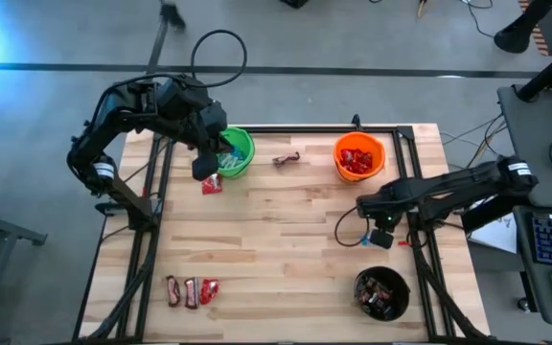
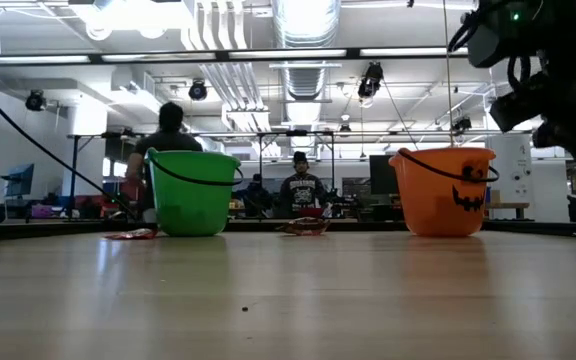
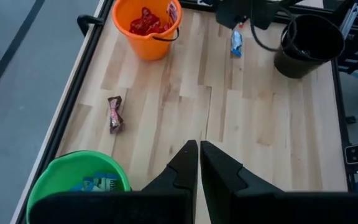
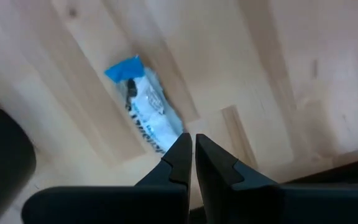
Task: Sort candy
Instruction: Put the white candy into the green bucket
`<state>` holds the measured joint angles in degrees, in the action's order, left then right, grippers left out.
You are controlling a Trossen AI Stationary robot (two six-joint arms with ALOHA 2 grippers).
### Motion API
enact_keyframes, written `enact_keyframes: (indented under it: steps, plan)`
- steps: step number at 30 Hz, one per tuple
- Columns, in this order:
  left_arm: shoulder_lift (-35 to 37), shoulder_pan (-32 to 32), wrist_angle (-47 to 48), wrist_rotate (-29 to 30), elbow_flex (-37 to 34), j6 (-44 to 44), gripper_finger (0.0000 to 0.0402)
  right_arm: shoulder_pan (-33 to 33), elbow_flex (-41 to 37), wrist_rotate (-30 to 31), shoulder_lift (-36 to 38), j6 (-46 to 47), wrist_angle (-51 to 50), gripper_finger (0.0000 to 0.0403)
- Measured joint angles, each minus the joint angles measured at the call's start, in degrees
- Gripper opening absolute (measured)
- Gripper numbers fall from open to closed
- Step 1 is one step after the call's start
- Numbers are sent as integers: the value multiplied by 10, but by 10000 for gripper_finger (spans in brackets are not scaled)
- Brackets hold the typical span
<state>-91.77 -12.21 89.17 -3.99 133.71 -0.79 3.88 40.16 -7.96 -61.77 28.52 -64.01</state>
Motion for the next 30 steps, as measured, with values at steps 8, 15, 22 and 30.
enact_keyframes:
  steps: [8, 15, 22, 30]
  plan:
    - [0, 0, 0, 0, 0, 41, 1, 0, 0, 6, -47, -55, -1, 13]
    - [0, 0, -6, 0, 0, 73, 1, 0, 0, 70, -32, -54, -8, 13]
    - [0, 0, -8, 0, 0, 88, 1, 0, 0, 96, -28, -61, -30, 13]
    - [0, 0, -9, 0, 0, 89, 1, 0, 0, 95, -28, -116, -27, 13]
